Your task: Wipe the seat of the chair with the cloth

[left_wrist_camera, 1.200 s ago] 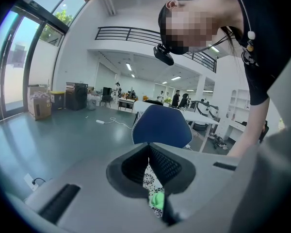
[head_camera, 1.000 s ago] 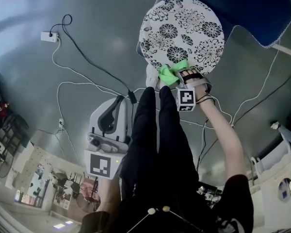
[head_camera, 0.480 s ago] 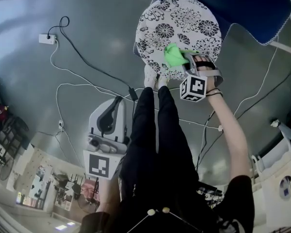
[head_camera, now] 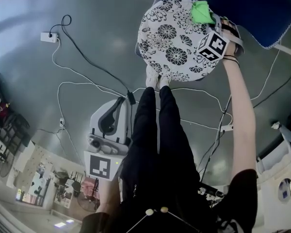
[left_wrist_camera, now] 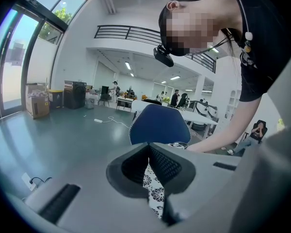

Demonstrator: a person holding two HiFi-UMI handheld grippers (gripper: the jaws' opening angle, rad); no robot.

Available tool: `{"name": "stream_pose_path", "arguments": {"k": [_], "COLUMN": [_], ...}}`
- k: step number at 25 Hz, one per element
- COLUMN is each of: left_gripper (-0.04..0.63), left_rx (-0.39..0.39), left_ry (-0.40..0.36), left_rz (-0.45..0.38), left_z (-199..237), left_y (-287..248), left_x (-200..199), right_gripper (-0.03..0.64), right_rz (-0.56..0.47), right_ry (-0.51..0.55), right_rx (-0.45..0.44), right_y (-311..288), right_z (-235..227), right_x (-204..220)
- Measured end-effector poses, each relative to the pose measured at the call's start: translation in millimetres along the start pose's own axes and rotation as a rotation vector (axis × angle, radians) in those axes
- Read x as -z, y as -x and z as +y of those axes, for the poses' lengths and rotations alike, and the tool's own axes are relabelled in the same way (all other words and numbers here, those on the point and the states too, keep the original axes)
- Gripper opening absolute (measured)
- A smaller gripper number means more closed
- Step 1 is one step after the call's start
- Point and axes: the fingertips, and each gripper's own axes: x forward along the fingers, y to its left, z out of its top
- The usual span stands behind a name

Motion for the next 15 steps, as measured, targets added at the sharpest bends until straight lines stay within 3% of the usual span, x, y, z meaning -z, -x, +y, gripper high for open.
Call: {"name": "stream_pose_path", "arguments": {"k": [6,15], "left_gripper": [0.006,0.008], "left_rx": [-0.002,-0.002], "left_ry": [0.011,0.011], "left_rz": [0.000,-0.007], "left_z": [-2,-4], "left_y": [-4,-4], "left_x": [3,3], "right_gripper": [0.052,0.052], "right_rz": [0.014,-0.005], "right_ry": [0.013,0.046], "right_rx": [-0.089,-0.265], "right_y": [-4,43], "right_z": [41,167], "right_x": [5,13]}}
